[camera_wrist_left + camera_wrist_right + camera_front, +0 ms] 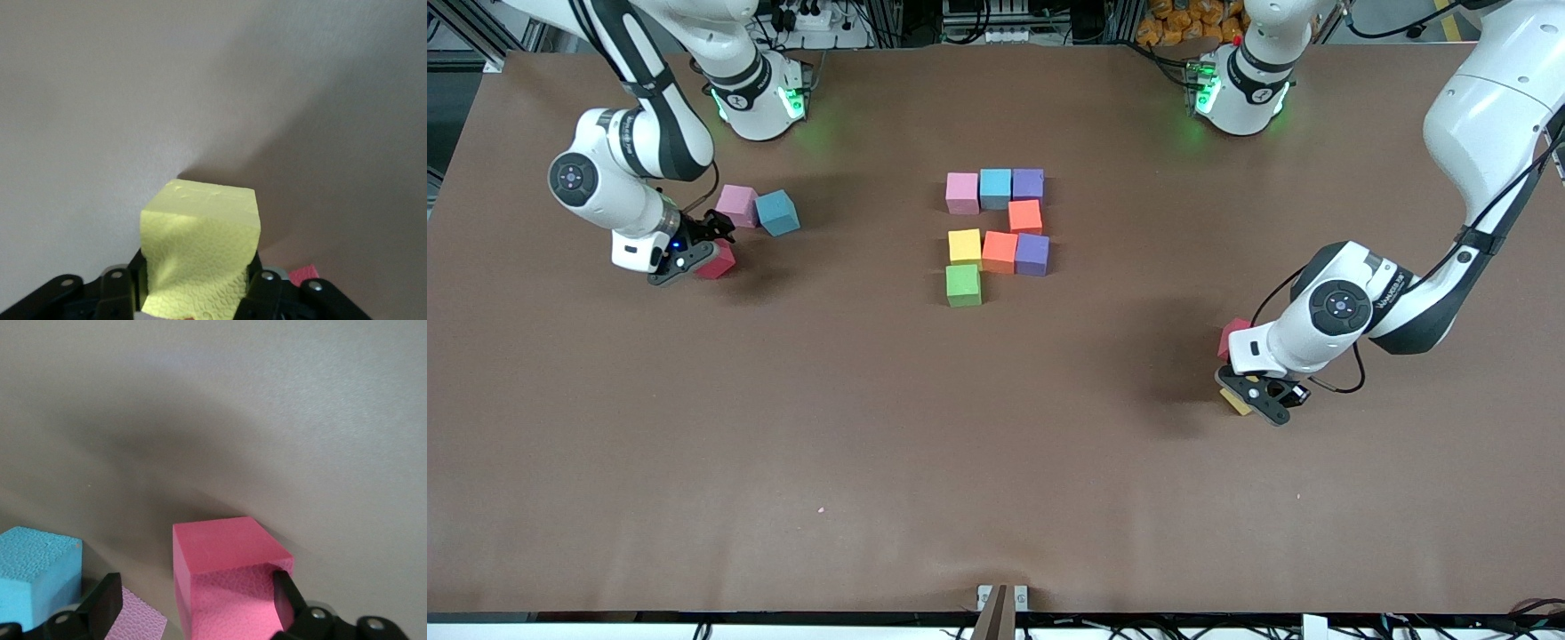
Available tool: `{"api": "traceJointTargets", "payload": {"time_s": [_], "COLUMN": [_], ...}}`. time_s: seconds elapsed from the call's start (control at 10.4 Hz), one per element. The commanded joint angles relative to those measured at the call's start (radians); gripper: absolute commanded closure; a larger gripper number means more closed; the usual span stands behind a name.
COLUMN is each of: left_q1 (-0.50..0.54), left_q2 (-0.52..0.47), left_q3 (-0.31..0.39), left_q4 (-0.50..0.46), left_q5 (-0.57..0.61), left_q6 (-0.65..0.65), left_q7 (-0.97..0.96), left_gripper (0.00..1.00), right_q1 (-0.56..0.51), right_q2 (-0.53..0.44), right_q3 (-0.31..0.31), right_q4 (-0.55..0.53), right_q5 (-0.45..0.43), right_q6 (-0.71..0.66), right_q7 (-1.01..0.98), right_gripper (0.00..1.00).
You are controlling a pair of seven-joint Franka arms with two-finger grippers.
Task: Form number 2 with 11 blocks
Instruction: 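Carry the yellow cube to the figure while the right gripper grasps red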
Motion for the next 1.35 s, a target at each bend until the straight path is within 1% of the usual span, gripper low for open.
{"api": "traceJointTargets", "payload": {"time_s": [0.0,0.19,0.48,0.58,0.68,0.77,0.87,1.06,1.26], "left_q1": [-0.06,-0.144,-0.28,-0.322,-0.363,-0.415,-0.499,-0.689,-0.886], "left_q2": [-0.013,-0.011,-0.013,-0.013,-0.01,-0.004,-0.007,-0.002,0.007], "left_q3": [0.001,0.003,0.006,0.007,0.009,0.023,0.061,0.173,0.335], "left_q4": [0.044,0.079,0.123,0.139,0.168,0.2,0.228,0.339,0.413], "left_q5": [-0.059,-0.123,-0.176,-0.176,-0.177,-0.211,-0.267,-0.338,-0.438], "left_q6": [-0.003,-0.003,-0.008,-0.008,-0.009,-0.012,-0.02,-0.069,-0.07], "left_q7": [-0.051,-0.178,-0.451,-0.551,-0.627,-0.697,-0.794,-1.002,-1.15], "left_gripper": [0.48,0.49,0.49,0.49,0.49,0.5,0.53,0.52,0.53], "right_q1": [-0.025,-0.025,-0.025,-0.023,-0.023,-0.023,-0.021,-0.021,-0.023], "right_q2": [-0.005,-0.003,0.011,0.023,0.032,0.043,0.055,0.092,0.1], "right_q3": [0.018,0.018,0.016,0.015,0.015,0.015,0.015,0.013,0.013], "right_q4": [0.009,0.009,0.008,0.003,0.002,0.0,0.0,-0.003,-0.006], "right_q5": [0.005,0.005,0.005,0.005,0.005,0.005,0.005,0.005,0.005], "right_q6": [-0.021,-0.013,-0.004,0.01,0.014,0.022,0.036,0.071,0.073], "right_q7": [-0.009,-0.011,-0.011,-0.011,-0.012,-0.012,-0.012,-0.015,-0.017], "right_gripper": [0.0,0.0,0.0,0.0,0.0,0.0,0.0,0.0,0.0]}}
